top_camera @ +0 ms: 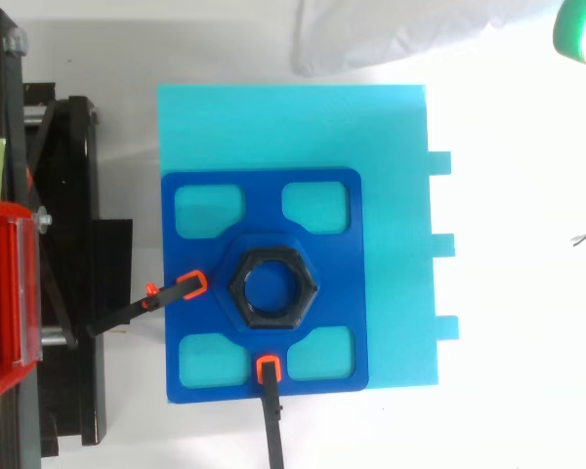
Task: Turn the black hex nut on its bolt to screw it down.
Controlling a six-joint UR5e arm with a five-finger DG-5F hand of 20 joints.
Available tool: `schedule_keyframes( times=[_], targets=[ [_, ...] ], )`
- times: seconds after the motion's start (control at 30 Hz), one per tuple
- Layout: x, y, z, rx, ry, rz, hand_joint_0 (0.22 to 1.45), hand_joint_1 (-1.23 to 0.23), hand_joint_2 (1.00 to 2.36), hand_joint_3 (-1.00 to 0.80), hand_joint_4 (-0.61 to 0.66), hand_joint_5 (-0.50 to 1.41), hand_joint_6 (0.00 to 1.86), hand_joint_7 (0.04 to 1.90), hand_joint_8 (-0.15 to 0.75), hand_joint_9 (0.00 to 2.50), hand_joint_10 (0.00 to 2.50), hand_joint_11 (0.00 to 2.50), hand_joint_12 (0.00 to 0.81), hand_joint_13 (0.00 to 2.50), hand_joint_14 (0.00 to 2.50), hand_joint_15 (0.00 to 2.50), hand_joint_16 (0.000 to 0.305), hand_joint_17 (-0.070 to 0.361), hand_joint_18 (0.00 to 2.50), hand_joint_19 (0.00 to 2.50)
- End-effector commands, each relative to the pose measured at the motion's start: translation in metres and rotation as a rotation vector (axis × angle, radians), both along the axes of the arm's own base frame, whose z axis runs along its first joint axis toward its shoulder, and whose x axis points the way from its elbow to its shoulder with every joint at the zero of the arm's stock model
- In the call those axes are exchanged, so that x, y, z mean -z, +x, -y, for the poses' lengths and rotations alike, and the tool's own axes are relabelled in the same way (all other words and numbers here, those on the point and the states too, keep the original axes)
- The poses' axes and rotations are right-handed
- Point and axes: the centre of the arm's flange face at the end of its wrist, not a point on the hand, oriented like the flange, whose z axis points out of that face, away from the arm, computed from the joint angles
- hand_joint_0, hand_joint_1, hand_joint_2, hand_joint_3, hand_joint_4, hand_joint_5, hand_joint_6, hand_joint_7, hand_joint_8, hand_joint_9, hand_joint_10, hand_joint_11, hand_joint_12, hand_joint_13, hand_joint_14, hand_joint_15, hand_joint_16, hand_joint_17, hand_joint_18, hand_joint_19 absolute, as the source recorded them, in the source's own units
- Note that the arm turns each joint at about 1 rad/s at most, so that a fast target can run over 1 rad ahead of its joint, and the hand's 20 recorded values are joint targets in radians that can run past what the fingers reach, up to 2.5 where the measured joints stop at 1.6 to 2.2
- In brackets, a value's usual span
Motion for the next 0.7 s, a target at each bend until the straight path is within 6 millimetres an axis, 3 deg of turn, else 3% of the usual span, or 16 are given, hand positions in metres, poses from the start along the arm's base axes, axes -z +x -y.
schedule_keyframes(
  times=[0.0, 0.5, 0.67],
  targets=[
    [-0.001, 0.0, -0.001, -0.001, 0.0, 0.001, 0.48, -0.57, 1.0, -0.5, 0.1, -0.23, 0.5, 0.68, 0.237, 0.37, 0.0, 0.06, 0.312, 0.37, 0.0, 0.0, 0.04, 0.09, 0.25, 0.13],
    [-0.001, 0.002, -0.006, -0.013, 0.005, 0.004, 0.48, -0.59, 1.0, -0.5, 0.12, -0.22, 0.5, 0.7, 0.256, 0.46, 0.0, 0.14, 0.308, 0.44, 0.0, 0.01, 0.038, 0.086, 0.32, 0.13],
    [-0.012, 0.012, -0.012, -0.007, -0.024, 0.036, 0.48, -0.59, 1.0, -0.5, 0.13, -0.22, 0.5, 0.71, 0.262, 0.46, 0.0, 0.15, 0.309, 0.45, 0.0, 0.02, 0.038, 0.086, 0.33, 0.12]
  ],
)
